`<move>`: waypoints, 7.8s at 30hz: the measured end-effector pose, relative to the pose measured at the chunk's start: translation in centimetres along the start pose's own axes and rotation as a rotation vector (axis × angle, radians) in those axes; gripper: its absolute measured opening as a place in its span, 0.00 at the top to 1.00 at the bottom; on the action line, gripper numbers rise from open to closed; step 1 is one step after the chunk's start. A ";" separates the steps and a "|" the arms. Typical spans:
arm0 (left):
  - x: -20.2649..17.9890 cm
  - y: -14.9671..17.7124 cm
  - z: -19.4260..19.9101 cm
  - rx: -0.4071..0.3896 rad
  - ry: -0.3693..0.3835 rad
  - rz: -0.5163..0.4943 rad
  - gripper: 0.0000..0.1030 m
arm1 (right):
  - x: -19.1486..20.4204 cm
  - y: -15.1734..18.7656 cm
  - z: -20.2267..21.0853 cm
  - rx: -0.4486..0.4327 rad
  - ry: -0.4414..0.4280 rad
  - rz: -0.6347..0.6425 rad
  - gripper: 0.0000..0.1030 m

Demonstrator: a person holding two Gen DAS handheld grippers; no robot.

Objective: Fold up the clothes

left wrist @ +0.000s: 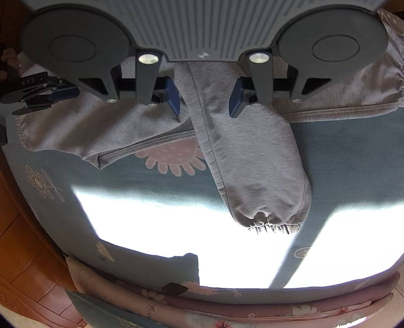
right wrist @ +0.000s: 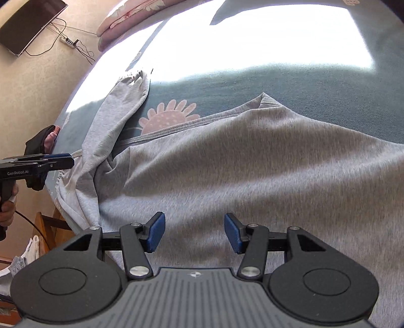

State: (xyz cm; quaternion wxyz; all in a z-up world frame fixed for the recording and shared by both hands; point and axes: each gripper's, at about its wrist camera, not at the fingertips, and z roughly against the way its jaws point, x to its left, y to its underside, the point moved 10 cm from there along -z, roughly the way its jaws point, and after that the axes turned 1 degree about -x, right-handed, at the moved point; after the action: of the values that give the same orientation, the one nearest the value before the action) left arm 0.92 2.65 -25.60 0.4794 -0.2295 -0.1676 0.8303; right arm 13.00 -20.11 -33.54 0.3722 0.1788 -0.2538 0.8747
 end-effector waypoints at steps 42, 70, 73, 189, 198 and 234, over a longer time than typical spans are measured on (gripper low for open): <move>-20.4 -11.8 -22.0 0.289 0.666 -0.111 0.98 | -1.2 -0.7 -1.0 -0.034 -0.055 -0.041 0.45; -18.9 -9.4 -19.2 0.188 0.483 -0.351 1.00 | -1.4 -1.1 1.5 -0.097 0.022 -0.024 0.40; -20.5 -7.8 -16.6 0.209 0.582 -0.354 0.98 | -2.9 -1.7 3.9 -0.159 0.088 -0.053 0.40; -39.6 12.5 -11.3 -0.131 0.517 -1.330 0.10 | -23.7 16.9 18.0 -0.808 0.069 -1.020 0.10; -44.5 15.2 -12.7 -0.140 0.555 -1.408 0.10 | -26.3 14.7 17.7 -0.833 -0.072 -0.997 0.02; -49.7 17.0 -15.3 -0.283 0.397 -1.472 0.09 | -27.7 16.3 18.1 -0.787 -0.156 -1.037 0.31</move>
State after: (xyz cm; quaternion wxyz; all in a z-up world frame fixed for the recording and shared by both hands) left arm 18.58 -48.06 -35.93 0.8948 -0.2624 -0.2924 0.2122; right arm 21.40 -55.77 -37.96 0.7639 0.1911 -0.4620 0.4080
